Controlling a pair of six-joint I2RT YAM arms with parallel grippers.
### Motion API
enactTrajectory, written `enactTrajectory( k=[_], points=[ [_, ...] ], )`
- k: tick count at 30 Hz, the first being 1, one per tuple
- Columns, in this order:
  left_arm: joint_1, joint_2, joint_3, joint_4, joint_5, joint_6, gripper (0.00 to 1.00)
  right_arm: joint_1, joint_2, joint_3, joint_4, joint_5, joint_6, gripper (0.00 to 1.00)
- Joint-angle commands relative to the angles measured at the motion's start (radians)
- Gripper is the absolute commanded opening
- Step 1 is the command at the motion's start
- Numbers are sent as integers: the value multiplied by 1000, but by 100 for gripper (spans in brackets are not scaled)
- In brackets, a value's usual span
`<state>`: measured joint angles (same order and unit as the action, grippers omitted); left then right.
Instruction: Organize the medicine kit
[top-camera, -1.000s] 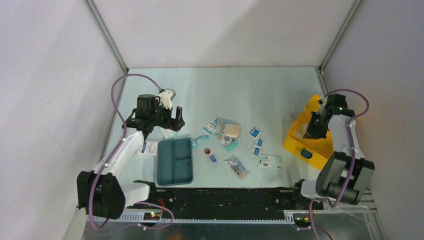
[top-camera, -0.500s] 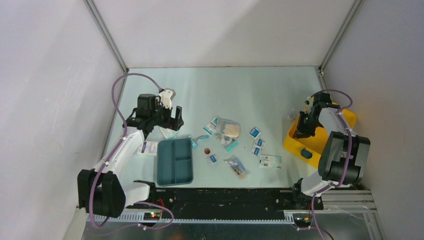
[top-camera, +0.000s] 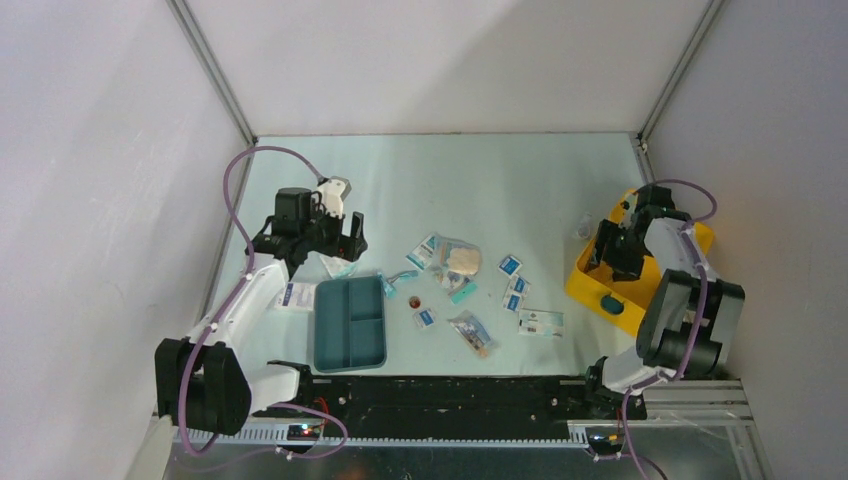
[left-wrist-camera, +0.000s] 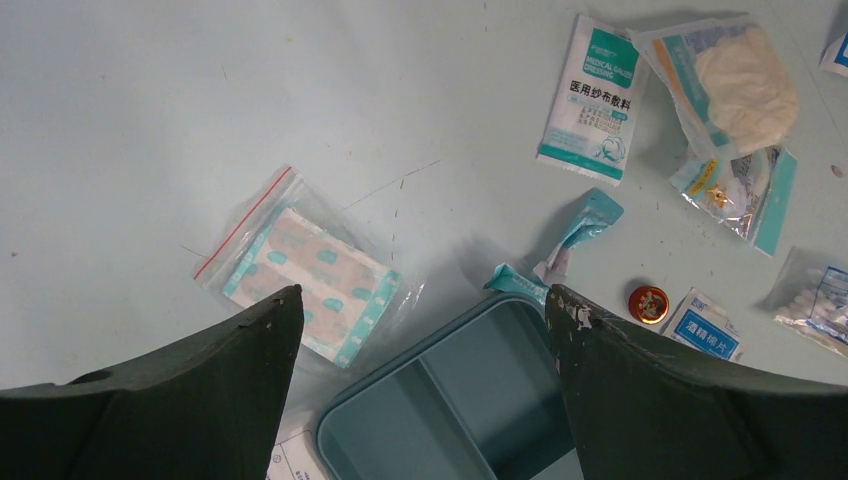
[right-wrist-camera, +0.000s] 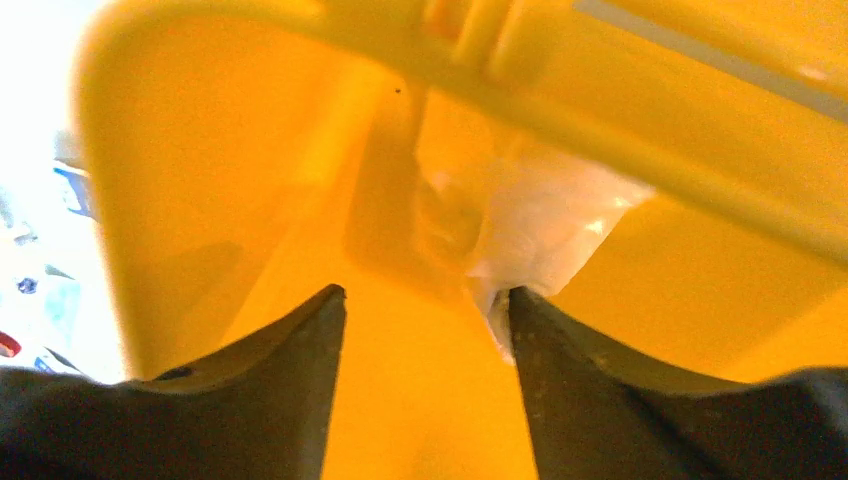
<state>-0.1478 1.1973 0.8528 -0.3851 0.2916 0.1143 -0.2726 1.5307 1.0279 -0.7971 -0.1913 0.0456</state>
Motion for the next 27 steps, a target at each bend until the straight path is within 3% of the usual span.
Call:
enactTrajectory(
  k=[1,9,12,14,15,18,22,27],
  points=[
    [-5,-5,42,9,0,23,95,-8,-164,35,-37,17,-24,70],
    [-4,-10,42,11,7,19,95,-11,-337,106,-127,-18,-31,72],
    [-5,-21,38,10,9,19,95,44,-416,141,-90,-70,-39,72],
    [-4,-21,36,10,8,15,95,143,-459,148,-37,-81,-83,82],
    [-4,-20,37,11,3,13,95,203,-464,149,-5,-99,-111,91],
    [-5,-8,49,11,-20,-19,96,288,-390,177,39,-233,-139,98],
    [-5,-25,60,7,-27,-35,96,476,-269,184,144,-186,-215,81],
    [-6,-52,93,-52,-7,-40,97,788,-100,184,306,74,-356,71]
  ],
)
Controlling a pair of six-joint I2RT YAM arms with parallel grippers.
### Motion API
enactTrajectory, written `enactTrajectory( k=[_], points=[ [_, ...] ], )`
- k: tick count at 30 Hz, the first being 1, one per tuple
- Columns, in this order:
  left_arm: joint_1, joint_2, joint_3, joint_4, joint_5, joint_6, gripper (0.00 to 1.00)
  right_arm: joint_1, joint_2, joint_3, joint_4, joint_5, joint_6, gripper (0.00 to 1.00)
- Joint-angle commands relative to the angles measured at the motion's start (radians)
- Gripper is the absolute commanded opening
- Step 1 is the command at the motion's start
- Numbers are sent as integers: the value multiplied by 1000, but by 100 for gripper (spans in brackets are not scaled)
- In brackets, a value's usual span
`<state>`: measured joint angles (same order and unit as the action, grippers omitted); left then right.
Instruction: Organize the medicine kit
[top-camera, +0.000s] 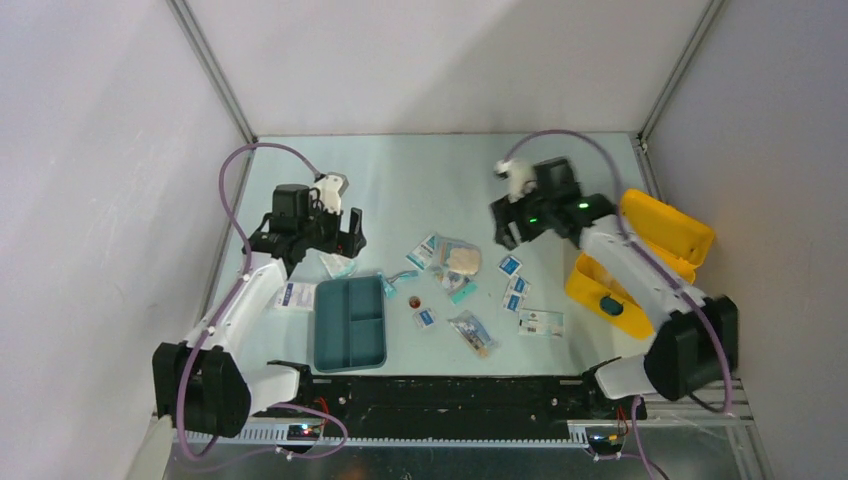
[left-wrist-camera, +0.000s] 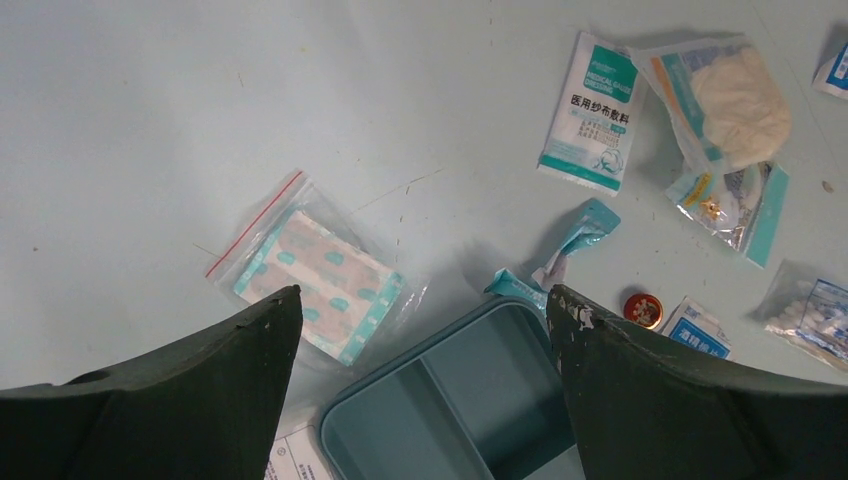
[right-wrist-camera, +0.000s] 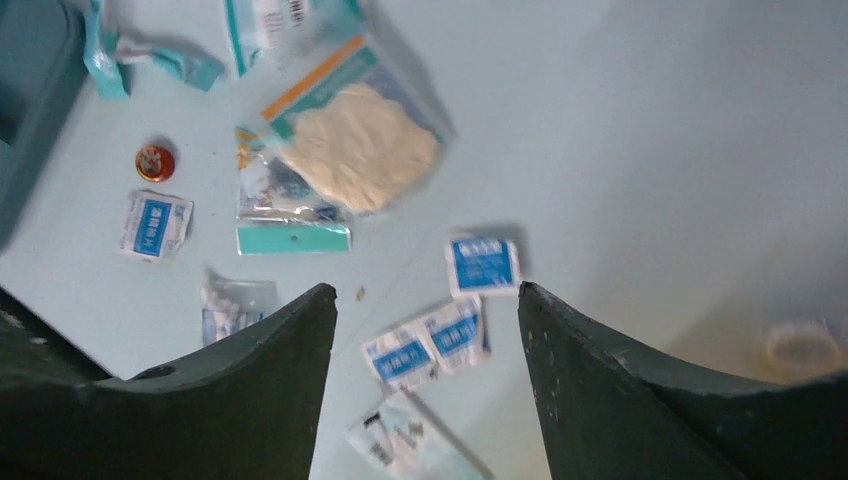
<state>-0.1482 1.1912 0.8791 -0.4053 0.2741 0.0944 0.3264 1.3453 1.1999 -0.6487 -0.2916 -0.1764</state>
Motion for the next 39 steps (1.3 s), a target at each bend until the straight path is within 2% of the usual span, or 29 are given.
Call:
enactTrajectory(
  k=[1,2,3,4,9,15,24,28,33,39],
  points=[
    [-5,-46,72,-38,1,-41,97,260,106,12,182,210,-143,73],
    [-5,-48,76,-47,-8,-72,97,293,148,12,231,289,-141,76],
    [-5,-52,73,-47,-30,-92,97,353,167,12,285,330,-127,82],
    [-5,-64,59,-48,-36,-132,97,377,209,13,310,404,-119,83],
    [-5,-145,9,-36,-45,-142,98,495,386,87,389,588,-4,77],
    [-5,-167,7,-35,-57,-132,98,542,525,187,329,586,42,71],
    [-5,-134,6,-27,-30,-126,98,642,536,187,319,638,25,69],
    [-5,-133,8,-25,-23,-128,97,656,565,187,319,681,35,67],
    [-5,-143,5,-25,-23,-124,98,652,610,204,304,719,72,57],
    [-5,-154,4,-26,-22,-122,97,653,652,240,275,777,81,54]
  ],
)
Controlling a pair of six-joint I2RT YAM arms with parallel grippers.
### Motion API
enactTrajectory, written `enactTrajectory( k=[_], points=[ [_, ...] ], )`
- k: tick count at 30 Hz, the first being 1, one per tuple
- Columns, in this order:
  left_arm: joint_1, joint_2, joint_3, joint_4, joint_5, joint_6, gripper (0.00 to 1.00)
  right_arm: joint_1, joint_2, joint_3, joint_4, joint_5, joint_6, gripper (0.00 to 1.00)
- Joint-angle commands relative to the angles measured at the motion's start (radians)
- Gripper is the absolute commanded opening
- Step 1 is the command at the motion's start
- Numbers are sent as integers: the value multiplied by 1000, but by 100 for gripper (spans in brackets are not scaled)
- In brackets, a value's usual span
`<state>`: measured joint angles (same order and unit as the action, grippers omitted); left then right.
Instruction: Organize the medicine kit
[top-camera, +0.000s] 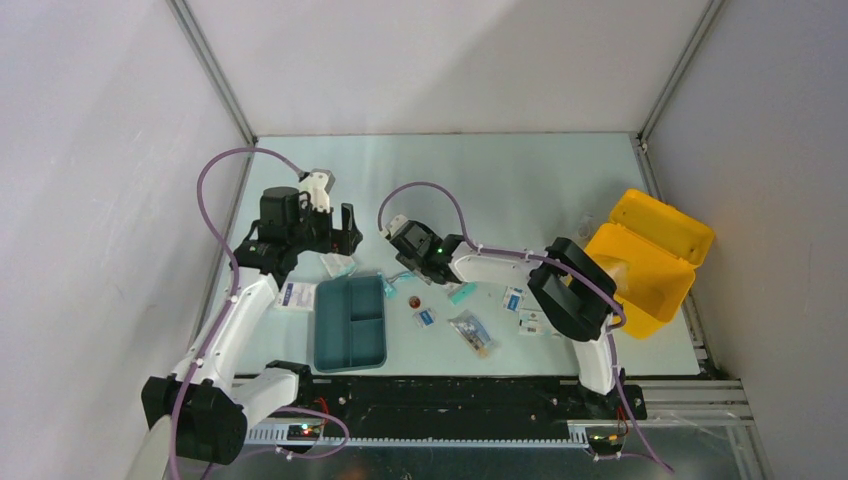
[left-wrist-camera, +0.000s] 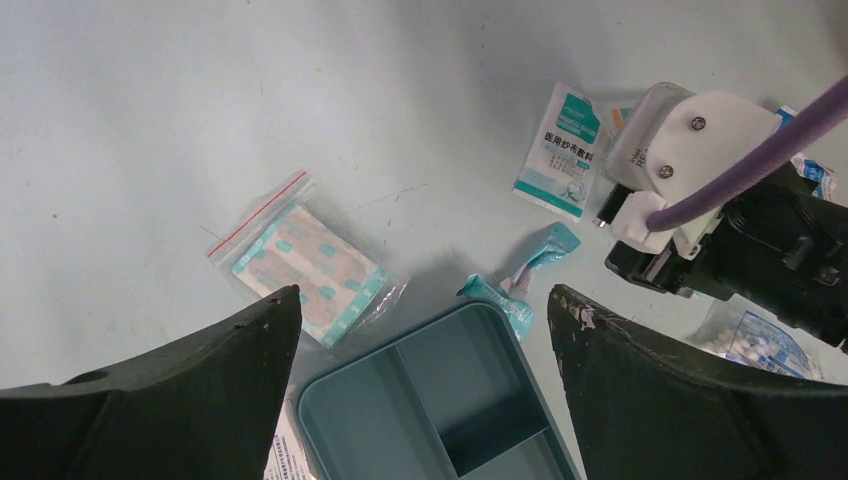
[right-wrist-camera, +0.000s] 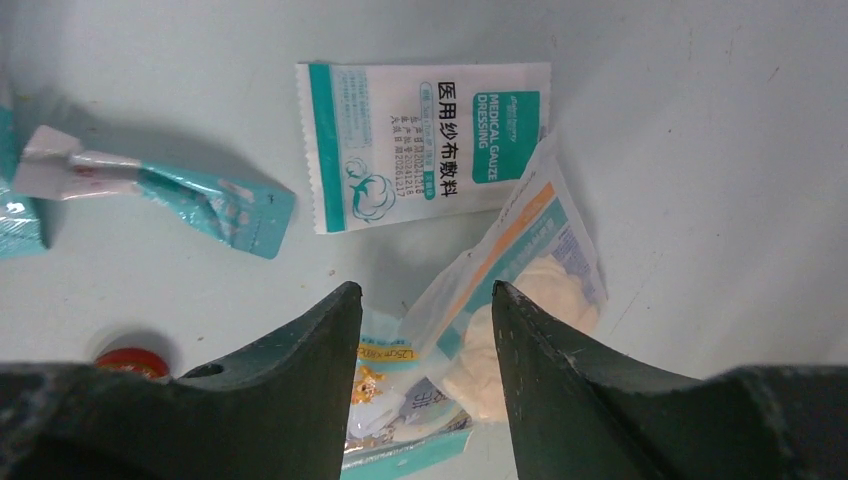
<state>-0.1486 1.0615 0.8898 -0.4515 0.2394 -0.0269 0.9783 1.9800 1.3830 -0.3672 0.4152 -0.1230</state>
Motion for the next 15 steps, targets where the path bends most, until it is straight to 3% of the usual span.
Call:
enactTrajectory(
  k=[1,8,11,15],
  points=[
    [-5,-25,-7,22,14,-1,98,1,20,58,-8,75,26,53],
    [-6,-22,-7,21,19,5,97,-5,-42,57,-22,78,15,24],
    [-5,-12,-5,24,20,8,97,-19,-73,57,-30,59,8,2],
    [-5,3,7,26,30,10,97,-50,-134,56,-44,48,-12,0]
  ],
)
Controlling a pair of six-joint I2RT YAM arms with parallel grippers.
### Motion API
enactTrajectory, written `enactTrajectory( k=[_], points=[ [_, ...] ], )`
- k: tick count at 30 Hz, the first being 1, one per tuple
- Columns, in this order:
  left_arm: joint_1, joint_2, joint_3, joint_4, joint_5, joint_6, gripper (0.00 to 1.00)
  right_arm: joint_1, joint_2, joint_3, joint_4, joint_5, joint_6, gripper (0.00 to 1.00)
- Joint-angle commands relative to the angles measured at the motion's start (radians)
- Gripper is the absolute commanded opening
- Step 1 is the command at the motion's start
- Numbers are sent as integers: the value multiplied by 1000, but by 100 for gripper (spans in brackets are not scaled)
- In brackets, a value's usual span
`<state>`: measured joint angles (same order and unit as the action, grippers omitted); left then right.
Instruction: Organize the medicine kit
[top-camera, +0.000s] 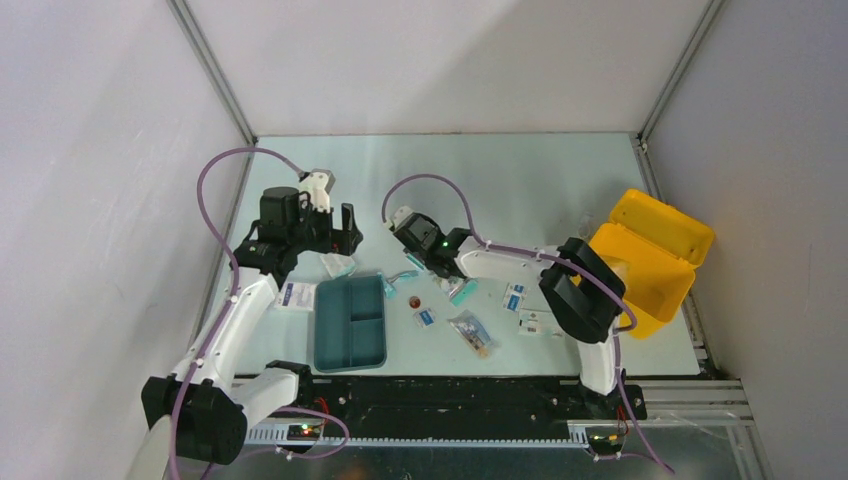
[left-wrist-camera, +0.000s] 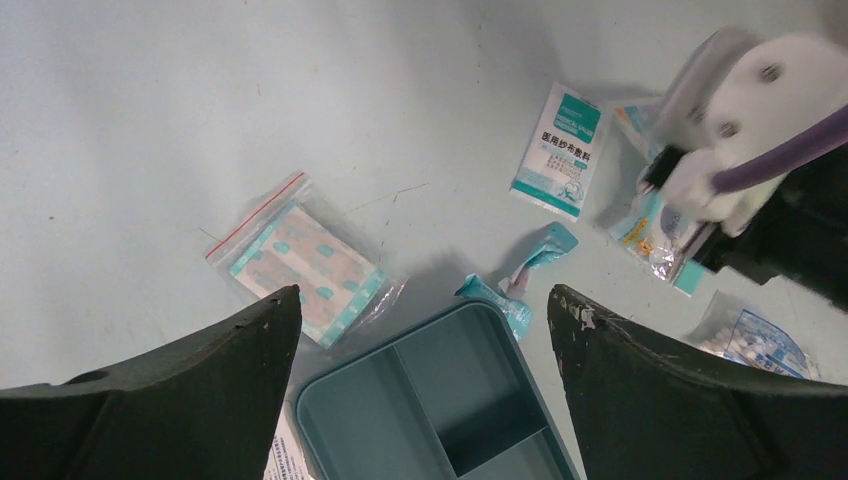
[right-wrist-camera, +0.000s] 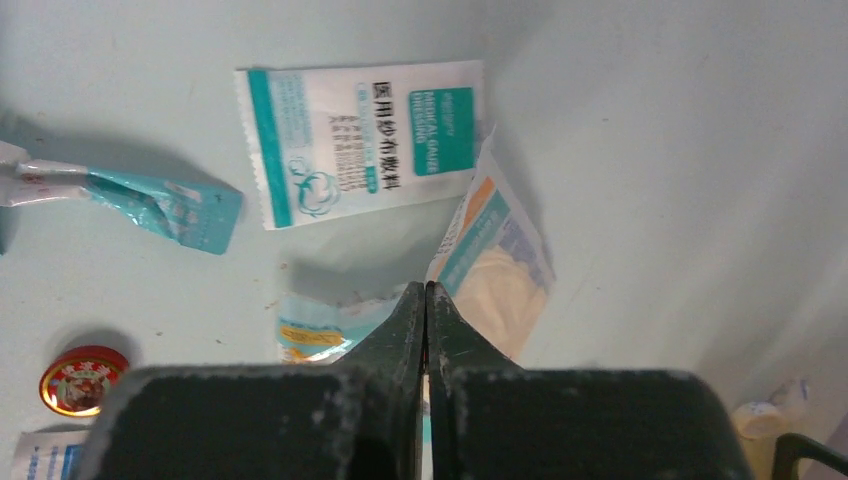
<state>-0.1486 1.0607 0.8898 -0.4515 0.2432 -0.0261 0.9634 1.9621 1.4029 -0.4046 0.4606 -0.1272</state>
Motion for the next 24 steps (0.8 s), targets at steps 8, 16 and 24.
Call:
enactTrajectory(
  k=[8,16,24],
  points=[
    [-5,59,21,30,46,14,97,-247,-396,-75,12,-363,-30,0],
    [-5,82,33,32,47,13,97,-536,-640,-107,-78,-586,-62,0],
    [-5,87,47,30,59,22,97,-834,-877,-118,-265,-677,-137,0]
  ],
)
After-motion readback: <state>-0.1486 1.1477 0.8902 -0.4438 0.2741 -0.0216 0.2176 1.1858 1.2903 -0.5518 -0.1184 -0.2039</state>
